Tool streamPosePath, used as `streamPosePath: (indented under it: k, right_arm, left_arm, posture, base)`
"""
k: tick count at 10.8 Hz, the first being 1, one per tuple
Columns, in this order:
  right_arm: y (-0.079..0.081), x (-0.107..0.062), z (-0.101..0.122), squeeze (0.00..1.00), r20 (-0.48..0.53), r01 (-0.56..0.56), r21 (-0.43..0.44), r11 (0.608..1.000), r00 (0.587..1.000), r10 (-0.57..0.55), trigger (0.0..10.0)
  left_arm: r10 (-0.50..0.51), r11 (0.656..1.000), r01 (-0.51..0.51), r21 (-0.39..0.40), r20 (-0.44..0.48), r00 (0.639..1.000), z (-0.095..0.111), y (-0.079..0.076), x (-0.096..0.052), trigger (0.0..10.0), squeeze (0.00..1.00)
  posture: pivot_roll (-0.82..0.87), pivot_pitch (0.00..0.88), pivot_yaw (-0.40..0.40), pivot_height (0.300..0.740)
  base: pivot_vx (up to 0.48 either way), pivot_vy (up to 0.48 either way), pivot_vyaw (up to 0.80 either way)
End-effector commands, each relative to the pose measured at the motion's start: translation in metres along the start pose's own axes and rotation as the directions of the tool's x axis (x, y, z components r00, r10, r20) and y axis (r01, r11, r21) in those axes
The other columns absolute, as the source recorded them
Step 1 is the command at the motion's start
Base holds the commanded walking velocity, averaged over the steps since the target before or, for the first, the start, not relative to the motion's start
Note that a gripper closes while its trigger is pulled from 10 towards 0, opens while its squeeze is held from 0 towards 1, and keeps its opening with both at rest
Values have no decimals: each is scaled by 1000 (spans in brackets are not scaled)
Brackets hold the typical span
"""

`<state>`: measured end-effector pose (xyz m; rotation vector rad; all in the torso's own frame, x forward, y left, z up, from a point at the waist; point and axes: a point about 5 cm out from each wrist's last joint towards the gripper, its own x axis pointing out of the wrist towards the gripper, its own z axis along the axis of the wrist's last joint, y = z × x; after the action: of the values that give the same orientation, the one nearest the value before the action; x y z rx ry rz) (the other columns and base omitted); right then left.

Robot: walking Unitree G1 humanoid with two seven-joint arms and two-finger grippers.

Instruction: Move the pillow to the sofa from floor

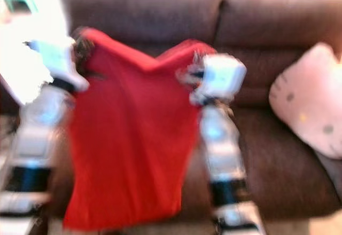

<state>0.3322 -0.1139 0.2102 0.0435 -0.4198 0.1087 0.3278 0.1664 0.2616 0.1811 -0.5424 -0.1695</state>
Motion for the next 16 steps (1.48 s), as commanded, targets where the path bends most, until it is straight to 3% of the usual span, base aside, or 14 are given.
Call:
streamPosePath:
  k: [1, 8, 9, 10, 11, 13, 15, 16]
  right_arm:
    - [-13, 0, 8, 0, 35, 33, -21, 999, 999, -33, 10000]
    - [-6, 1, 4, 0, 7, -7, -6, 1000, 1000, 8, 10000]
    - [-4, 0, -3, 0, -25, -16, -13, 1000, 1000, 16, 10000]
    - [-3, -4, -20, 0, -121, -11, -36, 999, 993, 7, 10000]
    - [-4, -6, -32, 0, -191, 5, -50, 999, 982, -14, 10000]
    - [-13, -7, -55, 0, -350, 78, -36, 996, 933, -86, 10000]
    - [-16, -5, -62, 0, -388, 80, -39, 996, 918, -89, 10000]
    - [-14, -7, -66, 0, -417, 61, -39, 997, 906, -72, 10000]
  left_arm:
    - [-5, 1000, 2, 21, 118, 993, 25, 1, 10, 10000, 0]
    - [2, 993, -8, 119, 52, 999, 11, 23, 14, 10000, 0]
    - [-3, 993, 5, 115, -11, 1000, -2, 21, 14, 10000, 0]
    - [-5, 996, 16, 90, -126, 992, -27, 18, 9, 10000, 0]
    - [-11, 996, 26, 82, -176, 984, -40, 15, 5, 10000, 0]
    - [11, 995, 24, 94, -355, 935, -69, 18, 2, 10000, 0]
    - [-85, 989, 129, 72, -435, 896, -82, 8, -1, 10000, 0]
    - [-125, 980, 188, 69, -519, 846, -95, 2, -9, 10000, 0]
  posture:
    - [98, 0, -59, 740]
    - [93, 0, -65, 740]
    - [96, 0, -66, 740]
    - [93, 0, -66, 740]
    - [88, 0, -66, 740]
    - [88, 0, -70, 740]
    - [88, 4, -72, 740]
    - [87, 4, -72, 740]
  base:
    - [341, 0, 0]
    - [336, 0, 0]
    - [0, 0, 0]
    - [0, 0, 0]
    - [0, 0, 0]
    - [0, 0, 0]
    - [0, 0, 0]
    - [0, 0, 0]
